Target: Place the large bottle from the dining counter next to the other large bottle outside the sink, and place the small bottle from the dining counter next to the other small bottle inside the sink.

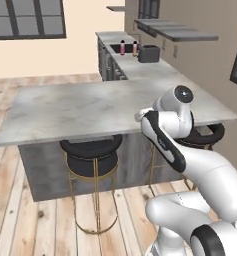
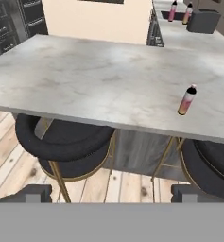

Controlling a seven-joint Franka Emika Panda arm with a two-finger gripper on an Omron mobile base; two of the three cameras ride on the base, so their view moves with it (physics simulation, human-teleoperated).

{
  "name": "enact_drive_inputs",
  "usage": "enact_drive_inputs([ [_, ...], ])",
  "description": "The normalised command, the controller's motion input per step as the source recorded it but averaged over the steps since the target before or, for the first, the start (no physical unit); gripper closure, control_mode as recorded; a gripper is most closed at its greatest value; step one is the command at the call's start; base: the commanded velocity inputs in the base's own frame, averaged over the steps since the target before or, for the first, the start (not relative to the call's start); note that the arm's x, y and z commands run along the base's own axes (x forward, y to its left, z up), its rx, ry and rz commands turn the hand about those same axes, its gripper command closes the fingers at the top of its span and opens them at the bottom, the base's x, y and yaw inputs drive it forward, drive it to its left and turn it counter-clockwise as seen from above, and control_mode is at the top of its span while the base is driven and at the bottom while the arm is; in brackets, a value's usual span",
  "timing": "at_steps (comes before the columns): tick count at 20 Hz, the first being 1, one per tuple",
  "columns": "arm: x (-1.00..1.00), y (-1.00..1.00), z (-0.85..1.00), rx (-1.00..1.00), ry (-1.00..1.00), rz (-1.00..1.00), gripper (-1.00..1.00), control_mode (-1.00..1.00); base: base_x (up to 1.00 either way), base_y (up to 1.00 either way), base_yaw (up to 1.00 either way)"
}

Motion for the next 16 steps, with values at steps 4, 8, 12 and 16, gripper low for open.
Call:
enact_drive_inputs([
  [4,0.0,0.0,0.0,0.0,0.0,0.0,-1.0,1.0,-0.03,-0.75,0.2],
  [8,0.0,0.0,0.0,0.0,0.0,0.0,-1.0,1.0,0.0,-0.64,0.18],
  [12,0.0,0.0,0.0,0.0,0.0,0.0,-1.0,1.0,0.0,-0.35,0.12],
  [16,0.0,0.0,0.0,0.0,0.0,0.0,-1.0,1.0,0.1,-0.28,0.06],
])
